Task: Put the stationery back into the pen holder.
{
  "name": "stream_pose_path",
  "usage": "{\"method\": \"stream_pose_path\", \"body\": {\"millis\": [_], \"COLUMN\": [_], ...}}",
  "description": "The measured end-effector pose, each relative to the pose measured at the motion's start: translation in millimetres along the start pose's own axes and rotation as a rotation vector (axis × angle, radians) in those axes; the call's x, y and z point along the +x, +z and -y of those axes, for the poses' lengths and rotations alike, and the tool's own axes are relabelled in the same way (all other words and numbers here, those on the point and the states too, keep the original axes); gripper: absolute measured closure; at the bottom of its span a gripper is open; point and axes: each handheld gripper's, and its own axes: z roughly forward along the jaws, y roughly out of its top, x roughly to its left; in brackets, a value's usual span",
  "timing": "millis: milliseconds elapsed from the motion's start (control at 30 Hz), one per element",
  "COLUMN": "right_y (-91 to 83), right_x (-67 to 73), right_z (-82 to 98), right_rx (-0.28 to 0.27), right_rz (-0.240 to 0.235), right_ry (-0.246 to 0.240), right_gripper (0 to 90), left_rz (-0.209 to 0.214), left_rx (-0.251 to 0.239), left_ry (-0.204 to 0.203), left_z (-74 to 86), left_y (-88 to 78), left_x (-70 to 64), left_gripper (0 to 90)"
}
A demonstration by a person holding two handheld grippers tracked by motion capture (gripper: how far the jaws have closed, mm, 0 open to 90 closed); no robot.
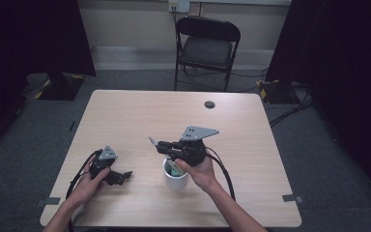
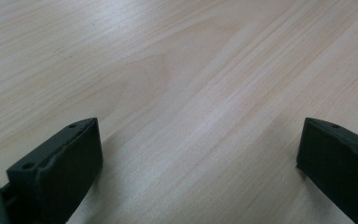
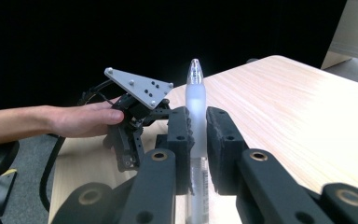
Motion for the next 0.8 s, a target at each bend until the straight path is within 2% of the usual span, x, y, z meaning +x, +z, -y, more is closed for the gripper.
{"method": "stream_pose_path", "body": {"millis": [133,267,467,700,800], "right_y": [8.1,8.0,-4.1,-20.9,-30.9], "right_x": [-0.2,-2.1,-4.5,-6.1,-7.3], "right_z": [3.4,7.5,9.5,18.2,19.6], "right_rx": [0.021,0.036,0.033,0.071,0.069], "right_rz": [-0.002,0.000,0.015,0.042,0.054], "right_ry": [-0.005,-0.004,-0.005,-0.016,-0.014], "right_gripper": [80.4,80.4,80.4,80.3,80.2], "left_rz": [0.000,0.000,0.000,0.000,0.000], "left_rx": [0.000,0.000,0.000,0.000,0.000], "left_ry": [0.001,0.000,0.000,0.000,0.000], "left_z": [0.0,0.0,0.0,0.0,0.0], "left_y": [0.0,0.0,0.0,0.0,0.0], "left_x": [0.0,0.0,0.0,0.0,0.0], "left_gripper": [0.0,0.0,0.0,0.0,0.0]}}
